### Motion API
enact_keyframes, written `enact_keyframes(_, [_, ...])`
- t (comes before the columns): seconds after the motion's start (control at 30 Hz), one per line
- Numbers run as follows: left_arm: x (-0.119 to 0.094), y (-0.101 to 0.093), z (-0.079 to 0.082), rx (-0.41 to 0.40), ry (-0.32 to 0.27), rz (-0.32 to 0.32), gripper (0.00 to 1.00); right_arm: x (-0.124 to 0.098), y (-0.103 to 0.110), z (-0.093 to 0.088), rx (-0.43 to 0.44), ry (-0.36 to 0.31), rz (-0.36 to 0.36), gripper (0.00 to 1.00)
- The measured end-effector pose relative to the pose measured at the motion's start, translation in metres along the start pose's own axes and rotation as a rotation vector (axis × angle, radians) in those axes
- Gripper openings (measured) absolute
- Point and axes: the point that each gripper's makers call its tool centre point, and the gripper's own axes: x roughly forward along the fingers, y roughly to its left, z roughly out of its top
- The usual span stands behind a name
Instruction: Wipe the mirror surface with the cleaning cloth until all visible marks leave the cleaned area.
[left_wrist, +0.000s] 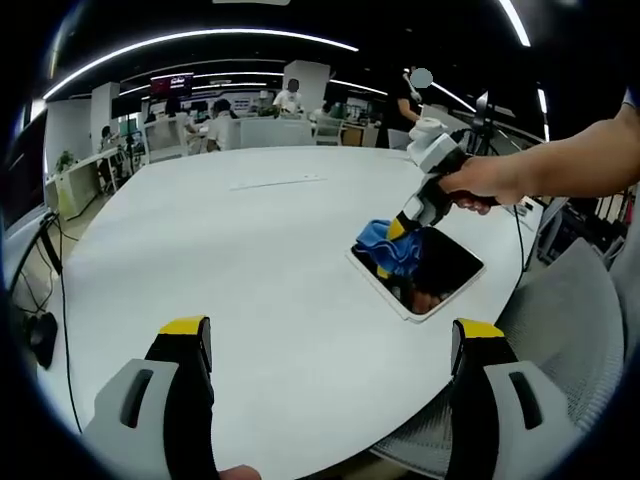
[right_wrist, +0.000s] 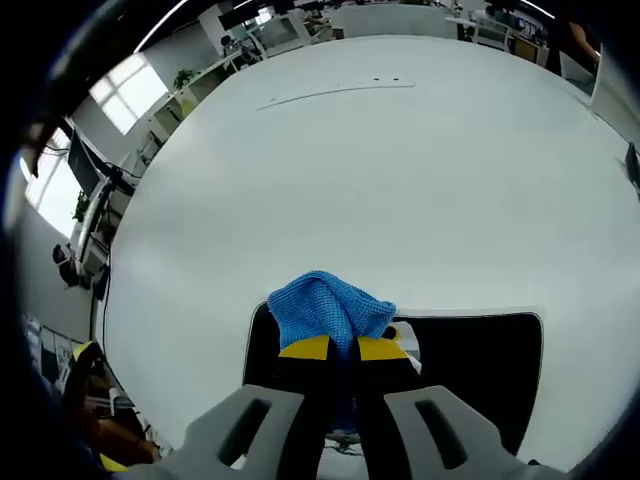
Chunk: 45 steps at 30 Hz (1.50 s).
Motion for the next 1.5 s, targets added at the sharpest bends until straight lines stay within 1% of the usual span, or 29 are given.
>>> enact_keyframes(0.13, [-0.001, 0.000, -0.001, -0.003, -0.001, 0.002, 0.99, 0.005, 0.008, 0.002, 0.017, 0.013, 0.021, 0.02])
enact_keyframes(0.23, [-0.003, 0.002, 0.000, -0.005, -0.003, 0.008, 0.99, 0.008, 0.013, 0.005, 0.012, 0.012, 0.024, 0.02])
enact_keyframes(0.33, [-0.004, 0.004, -0.001, -0.005, -0.001, 0.014, 0.99, 0.009, 0.020, 0.006, 0.049, 0.017, 0.044, 0.02])
enact_keyframes(0.5, [-0.006, 0.006, 0.000, -0.006, -0.005, 0.018, 0.99, 0.011, 0.027, 0.008, 0.051, 0.007, 0.047, 0.02])
enact_keyframes(0.63, [-0.007, 0.009, 0.000, -0.008, -0.005, 0.024, 0.99, 0.013, 0.024, 0.009, 0.047, 0.004, 0.048, 0.02])
enact_keyframes(0.8, [-0.007, 0.010, 0.001, -0.004, -0.003, 0.026, 0.99, 0.009, 0.025, 0.006, 0.048, -0.003, 0.061, 0.02])
enact_keyframes(0.83, [-0.007, 0.010, 0.002, -0.003, -0.004, 0.026, 0.99, 0.008, 0.025, 0.005, 0.041, -0.007, 0.062, 0.02])
enact_keyframes(0.9, [-0.006, 0.011, 0.002, -0.002, -0.004, 0.026, 0.99, 0.003, 0.025, -0.002, 0.042, 0.014, 0.062, 0.02])
enact_keyframes(1.07, [-0.005, 0.010, 0.000, 0.005, 0.009, 0.023, 0.99, 0.000, 0.024, -0.010, 0.058, 0.003, 0.079, 0.02])
enact_keyframes(1.23, [-0.004, 0.008, 0.002, 0.006, 0.009, 0.018, 0.99, -0.005, 0.029, -0.019, 0.062, 0.000, 0.089, 0.02])
enact_keyframes(1.33, [-0.002, 0.005, 0.002, 0.011, 0.016, 0.013, 0.99, -0.008, 0.032, -0.024, 0.059, 0.004, 0.095, 0.02])
enact_keyframes(1.5, [0.000, 0.001, 0.003, 0.011, 0.011, 0.006, 0.99, -0.011, 0.036, -0.030, 0.034, 0.006, 0.096, 0.02])
